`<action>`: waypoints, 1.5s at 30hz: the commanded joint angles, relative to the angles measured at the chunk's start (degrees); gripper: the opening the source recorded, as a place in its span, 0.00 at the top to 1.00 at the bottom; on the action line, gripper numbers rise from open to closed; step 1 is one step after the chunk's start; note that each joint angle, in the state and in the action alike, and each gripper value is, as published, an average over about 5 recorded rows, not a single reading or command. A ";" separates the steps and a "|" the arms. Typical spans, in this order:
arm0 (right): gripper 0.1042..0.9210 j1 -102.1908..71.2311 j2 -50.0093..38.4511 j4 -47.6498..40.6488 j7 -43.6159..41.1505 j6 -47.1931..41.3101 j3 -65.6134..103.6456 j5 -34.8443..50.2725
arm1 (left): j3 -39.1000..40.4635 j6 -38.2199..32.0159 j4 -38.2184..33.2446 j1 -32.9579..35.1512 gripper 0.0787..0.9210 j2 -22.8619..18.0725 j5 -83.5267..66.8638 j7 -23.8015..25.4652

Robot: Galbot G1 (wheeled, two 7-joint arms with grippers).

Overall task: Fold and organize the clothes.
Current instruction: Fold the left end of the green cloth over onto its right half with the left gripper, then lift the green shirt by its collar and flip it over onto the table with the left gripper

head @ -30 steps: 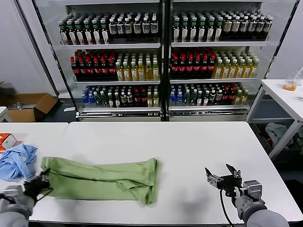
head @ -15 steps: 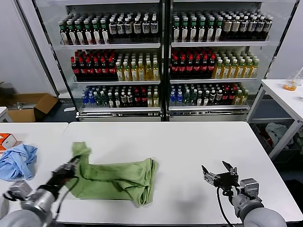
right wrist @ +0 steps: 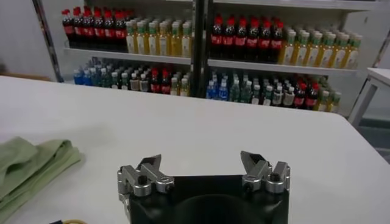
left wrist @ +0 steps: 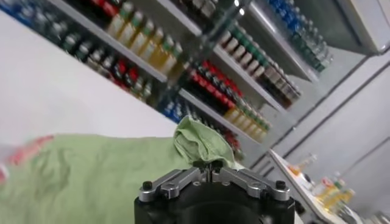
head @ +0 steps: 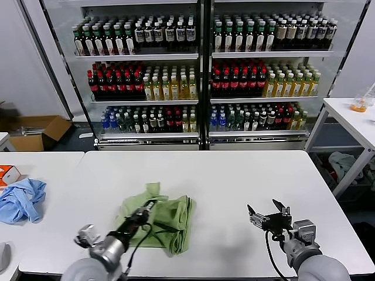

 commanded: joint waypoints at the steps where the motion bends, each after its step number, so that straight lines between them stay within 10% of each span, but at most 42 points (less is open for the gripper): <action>1: 0.12 0.72 0.13 -0.81 0.00 0.04 -0.44 -0.05 | 11.53 1.53 6.79 -6.38 0.98 -2.16 8.83 1.94; 17: 0.12 3.22 0.44 -3.10 -0.15 0.09 -1.69 0.12 | -6.30 6.21 -9.28 7.71 0.48 7.38 9.72 4.93; 27: 0.12 3.25 0.94 -3.12 -0.24 0.21 -2.57 -0.11 | -15.12 0.06 3.89 7.52 0.15 8.75 21.92 -4.43; 45: 0.12 0.77 0.46 -1.25 -0.35 0.36 0.04 -0.16 | -7.42 4.92 11.29 3.12 0.12 3.99 19.89 1.86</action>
